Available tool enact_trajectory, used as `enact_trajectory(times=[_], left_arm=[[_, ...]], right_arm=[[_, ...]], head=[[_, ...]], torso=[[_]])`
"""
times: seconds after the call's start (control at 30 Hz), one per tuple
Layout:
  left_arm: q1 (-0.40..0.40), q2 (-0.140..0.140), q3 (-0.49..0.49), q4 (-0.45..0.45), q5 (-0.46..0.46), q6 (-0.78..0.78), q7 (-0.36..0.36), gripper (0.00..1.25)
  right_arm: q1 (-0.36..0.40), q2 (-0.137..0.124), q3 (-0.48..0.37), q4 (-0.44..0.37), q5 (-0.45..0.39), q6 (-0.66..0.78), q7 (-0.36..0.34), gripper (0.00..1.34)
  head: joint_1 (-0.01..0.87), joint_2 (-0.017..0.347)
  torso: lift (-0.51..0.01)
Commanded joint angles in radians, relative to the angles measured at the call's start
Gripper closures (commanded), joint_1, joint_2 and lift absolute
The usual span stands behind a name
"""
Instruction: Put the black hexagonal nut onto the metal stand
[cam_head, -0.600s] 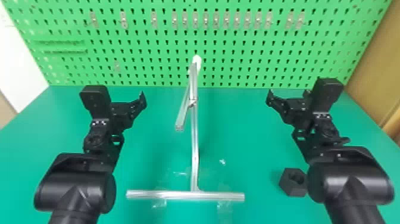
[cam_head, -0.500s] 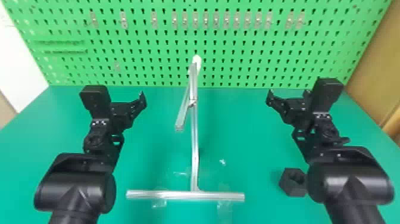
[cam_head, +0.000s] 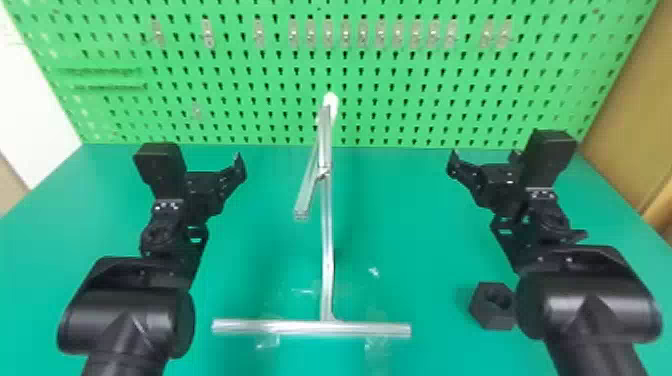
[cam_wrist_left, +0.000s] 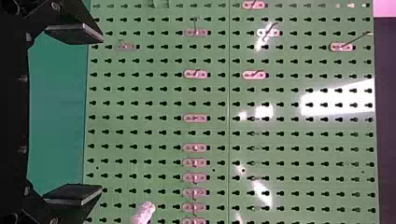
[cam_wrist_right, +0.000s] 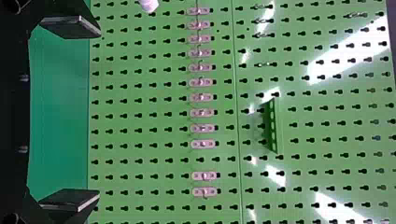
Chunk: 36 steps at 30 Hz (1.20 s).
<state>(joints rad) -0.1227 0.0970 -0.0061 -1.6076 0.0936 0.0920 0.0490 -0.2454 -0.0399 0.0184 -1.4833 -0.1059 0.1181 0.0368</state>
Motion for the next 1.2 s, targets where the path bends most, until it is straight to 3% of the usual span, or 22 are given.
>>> enact_trajectory(times=[0.0, 0.3, 0.63, 1.17], left_arm=[[0.000, 0.000, 0.000, 0.000, 0.000, 0.000, 0.000, 0.15], [0.000, 0.000, 0.002, 0.000, -0.002, 0.000, 0.000, 0.15], [0.000, 0.000, 0.000, 0.000, -0.003, 0.000, 0.000, 0.15], [0.002, 0.000, 0.002, 0.000, -0.005, 0.000, 0.000, 0.15]], right_arm=[[0.000, 0.000, 0.000, 0.000, 0.000, 0.002, 0.000, 0.09], [-0.009, -0.006, 0.003, -0.005, -0.005, 0.075, 0.002, 0.09], [-0.003, -0.055, 0.003, 0.011, -0.002, 0.242, 0.020, 0.09], [0.041, -0.055, -0.064, 0.049, 0.098, 0.383, 0.109, 0.10]], head=[[0.693, 0.081], [0.693, 0.081], [0.693, 0.081], [0.693, 0.081]], torso=[[-0.001], [-0.001], [-0.001], [-0.001]])
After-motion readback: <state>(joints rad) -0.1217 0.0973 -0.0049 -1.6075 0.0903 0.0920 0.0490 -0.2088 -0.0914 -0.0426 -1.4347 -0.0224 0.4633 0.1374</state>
